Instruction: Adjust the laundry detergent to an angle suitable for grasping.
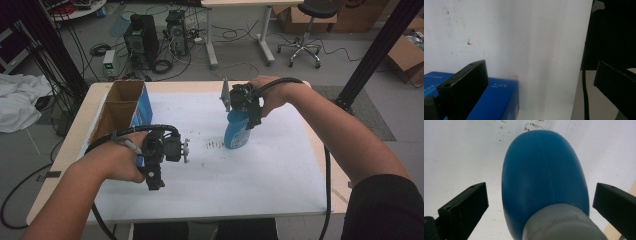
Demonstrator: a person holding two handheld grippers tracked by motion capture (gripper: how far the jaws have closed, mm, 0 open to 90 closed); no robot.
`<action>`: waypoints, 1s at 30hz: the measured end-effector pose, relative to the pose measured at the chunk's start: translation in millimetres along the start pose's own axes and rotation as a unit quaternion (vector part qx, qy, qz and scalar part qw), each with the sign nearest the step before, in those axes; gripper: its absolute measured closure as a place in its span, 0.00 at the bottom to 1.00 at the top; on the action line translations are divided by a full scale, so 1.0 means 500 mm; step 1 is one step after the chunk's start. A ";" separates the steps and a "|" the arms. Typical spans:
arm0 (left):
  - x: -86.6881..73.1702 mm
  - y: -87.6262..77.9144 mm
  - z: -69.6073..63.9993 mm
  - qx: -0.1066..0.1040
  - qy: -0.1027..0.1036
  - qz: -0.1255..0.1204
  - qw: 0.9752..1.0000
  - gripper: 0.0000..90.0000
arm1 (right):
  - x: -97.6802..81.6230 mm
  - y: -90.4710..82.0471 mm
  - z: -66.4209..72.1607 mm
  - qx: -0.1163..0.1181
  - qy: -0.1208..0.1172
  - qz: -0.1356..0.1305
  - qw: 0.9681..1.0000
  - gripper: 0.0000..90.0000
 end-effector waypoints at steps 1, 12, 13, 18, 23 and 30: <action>0.000 0.001 0.000 0.000 -0.001 -0.001 1.000 0.00 | -0.001 0.003 0.000 0.001 -0.001 0.002 1.000 0.00; 0.005 0.002 0.001 0.000 0.002 0.002 1.000 0.00 | -0.006 -0.002 0.001 -0.003 -0.003 -0.008 1.000 0.04; 0.005 0.002 0.001 0.000 0.002 0.003 1.000 0.00 | -0.007 -0.003 0.001 -0.004 -0.002 -0.010 1.000 0.05; 0.005 0.002 0.001 0.001 0.000 0.004 1.000 0.00 | -0.007 -0.005 0.000 -0.003 -0.005 -0.013 1.000 0.09; 0.004 0.002 0.002 0.003 -0.001 0.002 1.000 0.00 | -0.006 -0.003 0.000 -0.006 -0.006 -0.013 1.000 0.10; 0.003 0.003 0.002 0.002 -0.001 0.005 1.000 0.00 | -0.002 -0.002 0.001 0.004 -0.009 -0.018 1.000 0.17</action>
Point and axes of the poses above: each handheld gripper's, and its own axes: y roughly forward along the jaws, x roughly out of its top, z roughly to its left, the point moved 3 cm from there along y, roughly forward along the jaws, and after that the axes turned 7 degrees about -z, right-handed, at the moved point
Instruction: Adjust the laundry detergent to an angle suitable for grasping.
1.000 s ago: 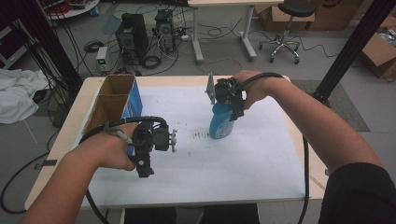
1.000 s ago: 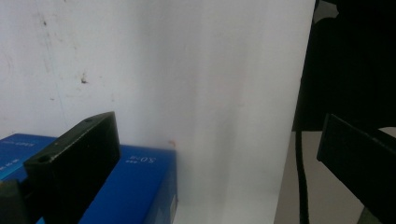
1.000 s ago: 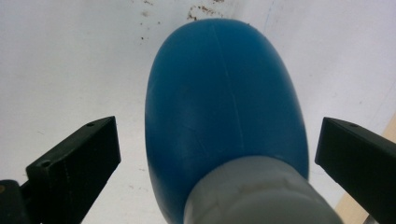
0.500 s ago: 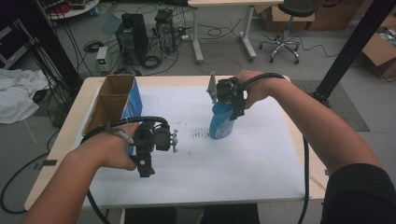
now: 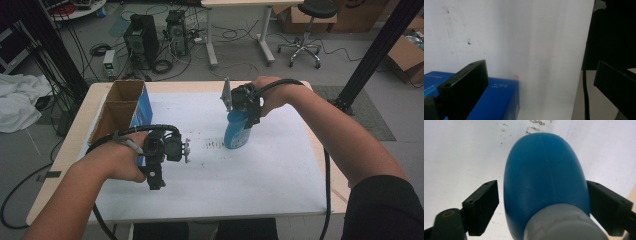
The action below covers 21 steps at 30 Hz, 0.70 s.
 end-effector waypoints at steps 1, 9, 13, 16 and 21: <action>0.000 0.000 0.000 -0.001 -0.001 0.001 1.000 0.00 | 0.000 0.000 0.000 -0.003 -0.002 0.001 1.000 0.17; -0.004 0.003 0.000 0.000 -0.002 0.002 1.000 0.00 | -0.003 0.001 -0.001 -0.003 0.002 0.007 1.000 0.21; -0.003 0.002 0.000 0.000 -0.003 0.003 1.000 0.00 | -0.004 -0.001 -0.002 -0.001 0.001 0.004 1.000 0.26; -0.001 0.002 0.000 0.000 -0.002 0.005 1.000 0.00 | -0.004 0.000 -0.001 -0.001 -0.004 0.003 1.000 0.26; 0.000 0.004 0.000 0.000 -0.004 0.005 1.000 0.00 | -0.004 0.002 0.000 -0.004 -0.007 0.002 1.000 0.32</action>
Point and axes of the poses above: each handheld gripper's, and its own axes: y roughly forward along the jaws, x roughly out of its top, z roughly to its left, the point moved 3 cm from there along y, roughly forward along the jaws, and after that the axes turned 7 degrees about -z, right-handed, at the moved point
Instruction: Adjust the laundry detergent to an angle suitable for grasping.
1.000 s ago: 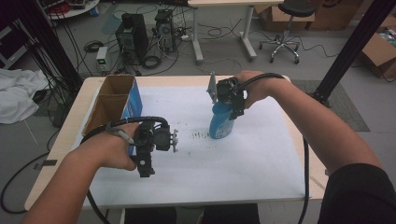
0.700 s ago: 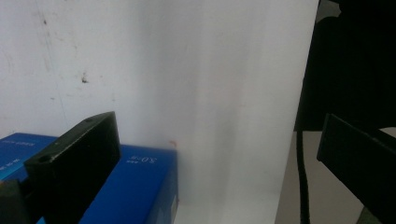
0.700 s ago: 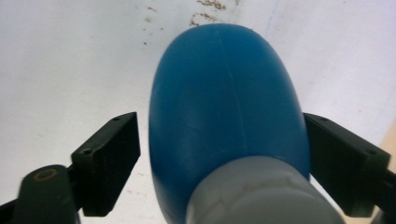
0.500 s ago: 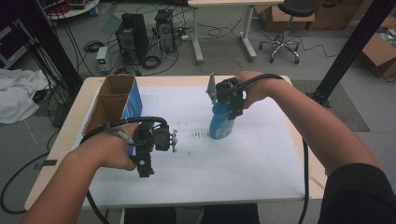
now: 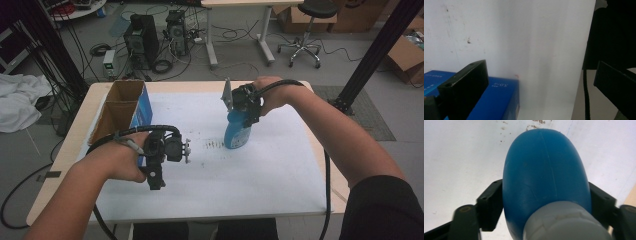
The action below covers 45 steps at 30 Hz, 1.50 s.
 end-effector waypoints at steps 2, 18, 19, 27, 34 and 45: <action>0.000 -0.001 0.001 0.000 0.002 0.002 1.000 0.00 | 0.000 -0.001 0.000 -0.001 -0.001 0.000 1.000 0.32; -0.001 0.000 0.002 0.001 0.001 0.004 1.000 0.00 | 0.000 -0.001 0.000 0.001 -0.004 0.000 1.000 0.39; -0.001 0.000 0.003 0.001 0.002 0.003 1.000 0.00 | 0.000 -0.001 0.000 0.002 -0.004 -0.001 1.000 0.39; -0.001 0.001 0.005 0.002 0.001 0.000 1.000 0.00 | 0.001 -0.006 0.001 0.015 0.005 -0.011 1.000 0.42; 0.002 0.001 0.006 0.001 0.004 -0.002 1.000 0.01 | 0.001 -0.006 0.001 0.015 0.014 -0.004 1.000 0.43; 0.000 -0.004 0.004 -0.001 0.003 0.001 1.000 0.01 | 0.001 -0.018 0.003 0.007 0.024 -0.002 1.000 0.43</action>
Point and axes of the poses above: each handheld gripper's, and its own axes: y roughly forward along the jaws, x roughly out of its top, z roughly to its left, the point moved 3 cm from there along y, roughly forward along the jaws, and after that the axes turned 7 degrees about -z, right-handed, at the moved point
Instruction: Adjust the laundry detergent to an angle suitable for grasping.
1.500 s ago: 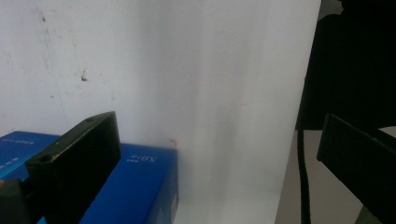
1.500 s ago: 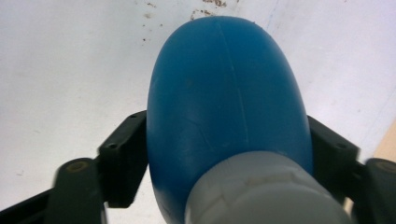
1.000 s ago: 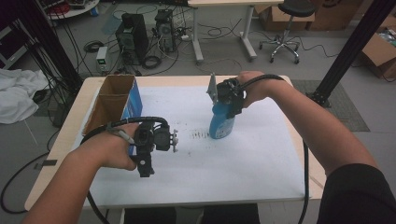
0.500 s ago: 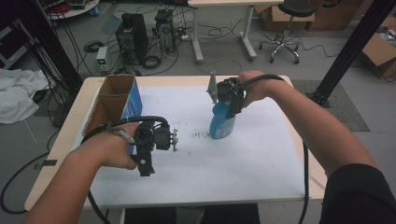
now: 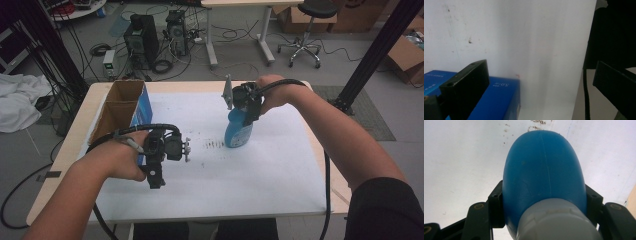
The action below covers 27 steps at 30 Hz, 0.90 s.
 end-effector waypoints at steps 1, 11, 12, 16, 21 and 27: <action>0.000 0.000 0.000 -0.001 0.002 0.001 1.000 0.01 | 0.001 -0.003 0.001 0.000 0.003 -0.001 1.000 0.43; 0.005 -0.007 0.000 0.003 0.010 0.002 1.000 0.00 | 0.000 -0.036 0.011 -0.008 0.044 0.010 0.999 0.43; 0.006 -0.008 0.000 0.003 0.012 0.001 1.000 0.00 | -0.001 -0.040 0.012 -0.010 0.047 0.010 0.999 0.43; 0.009 -0.009 0.003 0.002 0.018 0.005 1.000 0.00 | -0.007 -0.055 0.017 -0.013 0.069 0.011 0.997 0.43; 0.013 -0.008 0.009 0.002 0.026 0.007 1.000 0.00 | -0.009 -0.070 0.023 -0.020 0.094 0.014 0.995 0.43; 0.019 -0.010 0.014 0.003 0.037 0.005 0.999 0.00 | -0.006 -0.083 0.032 -0.026 0.126 0.027 0.991 0.43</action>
Point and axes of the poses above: each handheld gripper's, and its own axes: y roughly forward along the jaws, x roughly out of its top, z roughly to its left, the point moved 3 cm from there along y, roughly forward along the jaws, and after that the axes turned 7 degrees about -z, right-handed, at the moved point
